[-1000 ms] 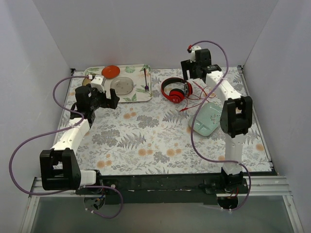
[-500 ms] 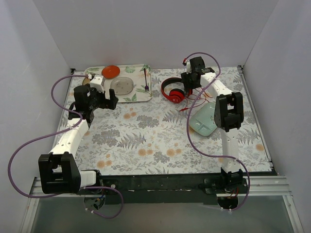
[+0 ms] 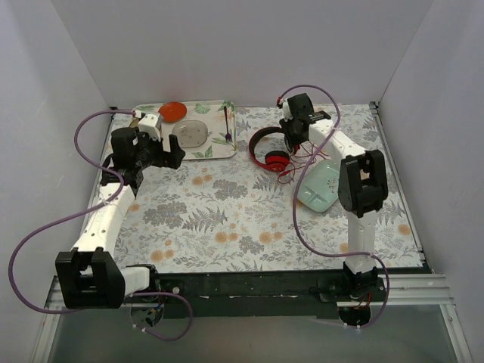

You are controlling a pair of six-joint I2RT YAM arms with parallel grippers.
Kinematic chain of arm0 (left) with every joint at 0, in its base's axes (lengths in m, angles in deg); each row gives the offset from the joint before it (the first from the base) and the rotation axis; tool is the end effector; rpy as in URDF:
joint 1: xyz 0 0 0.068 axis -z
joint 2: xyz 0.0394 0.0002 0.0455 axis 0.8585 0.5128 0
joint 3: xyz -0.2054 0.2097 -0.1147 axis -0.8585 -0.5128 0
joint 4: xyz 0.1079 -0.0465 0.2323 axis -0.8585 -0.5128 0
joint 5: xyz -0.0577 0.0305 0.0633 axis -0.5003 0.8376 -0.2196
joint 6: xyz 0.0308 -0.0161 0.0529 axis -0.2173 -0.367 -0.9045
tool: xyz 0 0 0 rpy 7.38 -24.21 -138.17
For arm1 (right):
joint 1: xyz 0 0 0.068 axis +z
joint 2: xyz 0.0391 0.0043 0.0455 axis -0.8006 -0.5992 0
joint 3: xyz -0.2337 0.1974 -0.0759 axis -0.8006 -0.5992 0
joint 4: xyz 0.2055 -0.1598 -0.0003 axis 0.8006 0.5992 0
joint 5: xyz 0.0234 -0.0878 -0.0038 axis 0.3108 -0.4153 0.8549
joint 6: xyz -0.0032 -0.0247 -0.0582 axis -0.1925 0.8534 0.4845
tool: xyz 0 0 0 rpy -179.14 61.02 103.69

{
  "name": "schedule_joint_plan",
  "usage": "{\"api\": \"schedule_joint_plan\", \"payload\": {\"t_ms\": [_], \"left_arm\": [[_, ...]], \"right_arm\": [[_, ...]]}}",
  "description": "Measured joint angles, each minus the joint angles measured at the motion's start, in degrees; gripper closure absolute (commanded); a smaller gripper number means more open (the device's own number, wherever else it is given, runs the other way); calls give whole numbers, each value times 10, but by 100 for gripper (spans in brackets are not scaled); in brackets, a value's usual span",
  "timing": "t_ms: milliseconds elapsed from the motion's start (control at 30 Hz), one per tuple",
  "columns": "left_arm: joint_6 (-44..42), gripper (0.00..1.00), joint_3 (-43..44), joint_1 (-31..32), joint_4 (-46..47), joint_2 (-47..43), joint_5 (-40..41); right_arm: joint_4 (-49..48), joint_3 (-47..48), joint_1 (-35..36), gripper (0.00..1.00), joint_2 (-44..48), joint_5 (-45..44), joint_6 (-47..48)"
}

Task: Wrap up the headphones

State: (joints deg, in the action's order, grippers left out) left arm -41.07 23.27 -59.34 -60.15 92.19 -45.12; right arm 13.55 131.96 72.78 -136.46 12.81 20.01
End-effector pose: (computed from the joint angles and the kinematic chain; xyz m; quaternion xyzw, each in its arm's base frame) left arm 0.2737 -0.0182 0.3450 -0.1431 0.8270 -0.3126 0.4449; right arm 0.4863 0.1658 0.2612 -0.2011 0.9137 -0.0318 0.3518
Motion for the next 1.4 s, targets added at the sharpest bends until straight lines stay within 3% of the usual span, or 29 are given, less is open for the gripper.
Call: {"api": "schedule_joint_plan", "payload": {"t_ms": [200,367,533,767,867,1000,1033,1100,1133,1167,1200,1267,1300,1400], "left_arm": [[10,7,24,49,-29,-41,13],[9,7,50,101,-35,-47,35],[-1,8,52,136,-40,-39,64],[-38,18,51,157,-44,-10,119],[-52,30,51,162,-46,7,138],[-64,59,45,162,-47,19,153],[-65,73,44,162,-50,19,154],[-68,86,43,162,-54,19,151],[-65,99,43,162,-55,19,148],[-67,100,43,162,-57,19,150],[-66,100,43,162,-61,19,151],[-64,100,45,159,-75,21,149],[-63,100,45,160,-82,21,148],[-54,100,50,161,-93,23,141]], "right_arm": [[-50,-146,119,99,195,-107,9],[-89,-179,222,99,294,-121,-25],[-103,-183,271,99,311,-135,-58],[-101,-184,308,99,308,-133,-65],[-101,-184,316,99,308,-116,-59],[-106,-186,322,99,308,-103,-50],[-113,-189,322,99,309,-101,-48],[-122,-197,322,99,313,-98,-45],[-126,-200,322,99,314,-97,-43],[-129,-203,322,94,316,-97,-40],[-129,-207,322,75,319,-96,-36],[-131,-213,322,54,329,-87,-30],[-134,-216,323,39,333,-86,-26],[-150,-236,324,23,351,-80,-16]]}}
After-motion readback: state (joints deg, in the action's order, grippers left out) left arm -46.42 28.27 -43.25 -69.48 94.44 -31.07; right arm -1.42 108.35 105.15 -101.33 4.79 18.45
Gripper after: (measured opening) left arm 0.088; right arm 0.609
